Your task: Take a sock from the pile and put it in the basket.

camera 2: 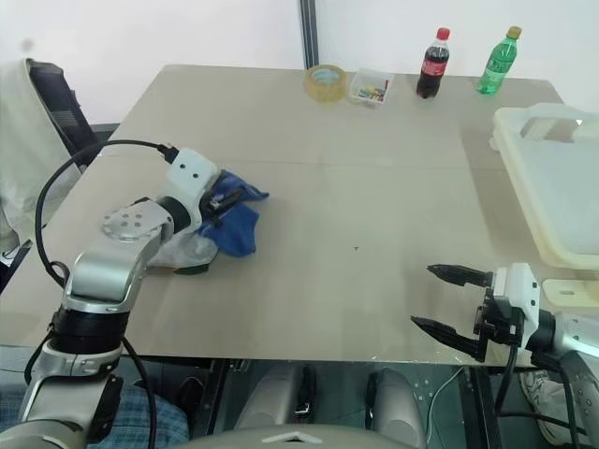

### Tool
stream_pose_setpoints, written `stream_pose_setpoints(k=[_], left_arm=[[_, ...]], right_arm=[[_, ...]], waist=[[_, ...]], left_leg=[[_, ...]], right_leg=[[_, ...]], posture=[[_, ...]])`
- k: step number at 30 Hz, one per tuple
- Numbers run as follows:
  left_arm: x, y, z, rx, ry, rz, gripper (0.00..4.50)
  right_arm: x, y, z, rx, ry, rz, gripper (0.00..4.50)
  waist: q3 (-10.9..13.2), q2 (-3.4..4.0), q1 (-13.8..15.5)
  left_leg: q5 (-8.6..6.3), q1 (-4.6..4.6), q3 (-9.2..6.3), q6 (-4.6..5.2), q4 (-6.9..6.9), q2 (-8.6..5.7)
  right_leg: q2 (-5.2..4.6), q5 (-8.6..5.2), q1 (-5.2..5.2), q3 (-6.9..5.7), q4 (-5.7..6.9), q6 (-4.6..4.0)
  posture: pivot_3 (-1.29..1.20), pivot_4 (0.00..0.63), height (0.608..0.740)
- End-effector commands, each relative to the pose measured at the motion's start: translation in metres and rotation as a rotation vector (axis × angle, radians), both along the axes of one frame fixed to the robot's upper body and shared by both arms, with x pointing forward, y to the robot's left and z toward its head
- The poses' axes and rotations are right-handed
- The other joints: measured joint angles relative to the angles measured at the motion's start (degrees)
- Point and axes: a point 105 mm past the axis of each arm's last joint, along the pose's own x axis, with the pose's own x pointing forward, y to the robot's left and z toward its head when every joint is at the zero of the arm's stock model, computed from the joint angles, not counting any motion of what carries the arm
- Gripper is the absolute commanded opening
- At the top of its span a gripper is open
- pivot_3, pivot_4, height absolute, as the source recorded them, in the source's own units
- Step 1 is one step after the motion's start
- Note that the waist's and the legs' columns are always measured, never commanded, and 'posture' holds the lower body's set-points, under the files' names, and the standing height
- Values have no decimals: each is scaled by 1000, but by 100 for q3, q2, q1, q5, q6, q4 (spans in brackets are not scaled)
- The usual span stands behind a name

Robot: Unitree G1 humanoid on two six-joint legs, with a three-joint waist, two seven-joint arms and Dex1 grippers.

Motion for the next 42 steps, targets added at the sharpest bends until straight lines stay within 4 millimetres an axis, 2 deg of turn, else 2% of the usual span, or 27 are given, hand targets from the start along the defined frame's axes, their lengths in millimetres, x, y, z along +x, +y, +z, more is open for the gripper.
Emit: stream_pose_setpoints(k=[1, 3, 6, 7, 11, 19, 24, 28, 33, 34, 36, 38, 40, 42], left_arm=[[2, -1, 8, 13, -34, 10, 1904], [2, 0, 6, 15, -29, 16, 1363], [0, -1, 0, 21, -4, 11, 118], [0, -2, -1, 18, 3, 6, 34], [1, -10, -2, 8, 15, -8, 34], [27, -62, 1, -66, 75, -67, 34], [23, -119, -20, -89, 188, -196, 34], [13, -153, -36, -110, 268, -239, 34], [3, -192, -41, -179, 331, -248, 34], [-4, -204, -42, -175, 341, -288, 584], [-16, -219, -41, -159, 339, -365, 1078], [-24, -228, -36, -209, 355, -400, 2146], [-33, -238, -20, -339, 347, -462, 3178], [-42, -239, -12, -397, 373, -517, 4162]], right_arm=[[-1, 0, 6, -11, -32, 3, 4500], [-1, -1, 6, -12, -33, 0, 4500], [-1, -2, 5, -18, -33, -4, 4500], [-1, -2, 5, -19, -34, -5, 4500], [-1, -2, 6, -19, -35, -5, 4500], [2, 0, 7, -17, -40, 3, 4500], [5, -1, 9, -24, -55, -8, 4500], [6, -3, 11, -29, -64, -19, 4500], [7, -6, 12, -38, -75, -39, 4500], [7, -6, 12, -41, -76, -47, 4500], [8, -8, 12, -47, -78, -64, 4500], [10, -10, 9, -71, -69, -86, 4500], [17, -14, 6, -100, -70, -138, 4500], [23, -16, 5, -108, -68, -181, 4500]], waist=[[0, 0, -5], [0, -1, -2], [1, -1, -2], [0, -1, 1], [1, -1, 2], [3, -10, 15], [3, -10, -6], [6, -16, 0], [7, -16, 3], [7, -16, 4], [7, -16, 5], [7, -17, 1], [7, -17, -7], [7, -16, -9]], left_leg=[[1, 0, 1, -1, 0, 0], [1, 0, 0, -1, 0, 0], [0, 1, 0, 0, 0, 0], [0, 0, 0, 0, 0, 0], [1, 0, 0, 0, 0, 0], [-1, -3, -6, 5, 11, -11], [2, -3, -2, 0, 10, -17], [2, -5, -3, -1, 11, -17], [-2, -4, -5, 7, 11, -14], [-2, -5, -5, 7, 11, -14], [-2, -5, -5, 7, 11, -15], [-1, -5, -5, 5, 11, -15], [-1, -5, -4, 6, 11, -12], [-1, -5, -5, 5, 11, -9]], right_leg=[[0, 0, 0, 1, 0, 0], [0, 0, 0, 1, 0, 0], [0, 0, 0, 0, 1, 0], [0, 0, 0, 0, 1, 0], [-1, 0, 0, 1, 1, 0], [-3, 0, 5, -3, 5, 1], [-1, 0, 2, 2, 5, 2], [-2, 0, 2, 1, 5, 2], [-3, -1, 2, 1, 6, 3], [-4, -1, 2, 1, 6, 3], [-5, -1, 2, 1, 6, 3], [-5, -1, 1, 1, 6, 3], [-5, -1, 1, 3, 6, 3], [-6, -1, 1, 4, 6, 3]], posture=[[0, 150, 735], [0, 150, 735], [0, 150, 735], [0, 150, 735], [0, 150, 735], [0, 150, 735], [0, 150, 735], [0, 150, 735], [0, 150, 735], [0, 150, 735], [0, 150, 735], [0, 150, 735], [0, 150, 735], [0, 150, 735]])
